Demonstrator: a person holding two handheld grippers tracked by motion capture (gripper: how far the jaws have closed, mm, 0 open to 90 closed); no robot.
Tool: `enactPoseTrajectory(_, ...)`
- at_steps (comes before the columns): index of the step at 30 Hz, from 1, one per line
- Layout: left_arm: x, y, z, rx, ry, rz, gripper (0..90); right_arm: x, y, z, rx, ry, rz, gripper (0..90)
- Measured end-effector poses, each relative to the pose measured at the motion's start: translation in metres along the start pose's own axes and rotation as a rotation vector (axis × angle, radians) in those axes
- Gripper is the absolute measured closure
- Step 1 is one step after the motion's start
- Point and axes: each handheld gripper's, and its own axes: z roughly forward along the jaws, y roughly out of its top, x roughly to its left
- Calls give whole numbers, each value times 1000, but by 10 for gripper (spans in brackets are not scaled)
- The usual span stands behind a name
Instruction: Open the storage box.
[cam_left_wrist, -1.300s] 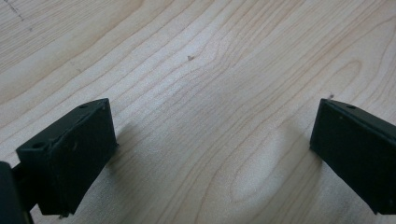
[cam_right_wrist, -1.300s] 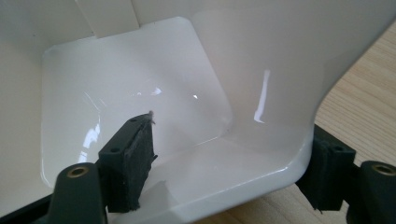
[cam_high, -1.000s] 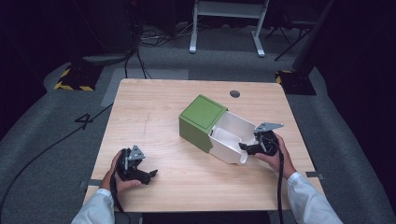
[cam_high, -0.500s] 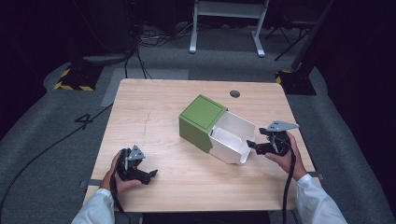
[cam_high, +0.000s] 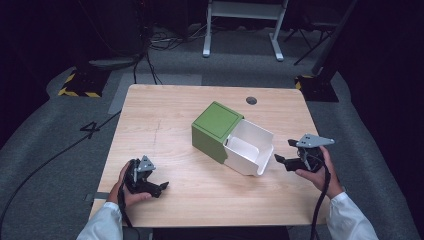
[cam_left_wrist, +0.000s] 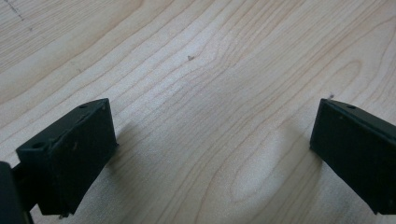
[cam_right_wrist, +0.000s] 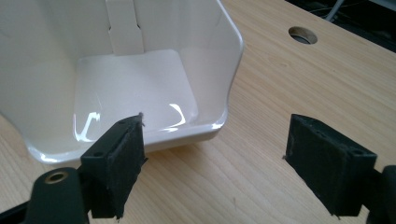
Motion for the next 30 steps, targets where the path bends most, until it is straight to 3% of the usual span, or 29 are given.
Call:
enactPoseTrajectory(18, 0, 0, 0, 0, 0, 0, 5, -5, -26, -10, 69, -16, -32, 193)
enactPoseTrajectory(26, 0, 0, 0, 1, 0, 0, 5, -12, -45, -13, 119, -51, -28, 193)
enactPoseTrajectory(30, 0, 0, 0, 0, 0, -1, 5, -18, -59, -17, 138, -69, 2, 193)
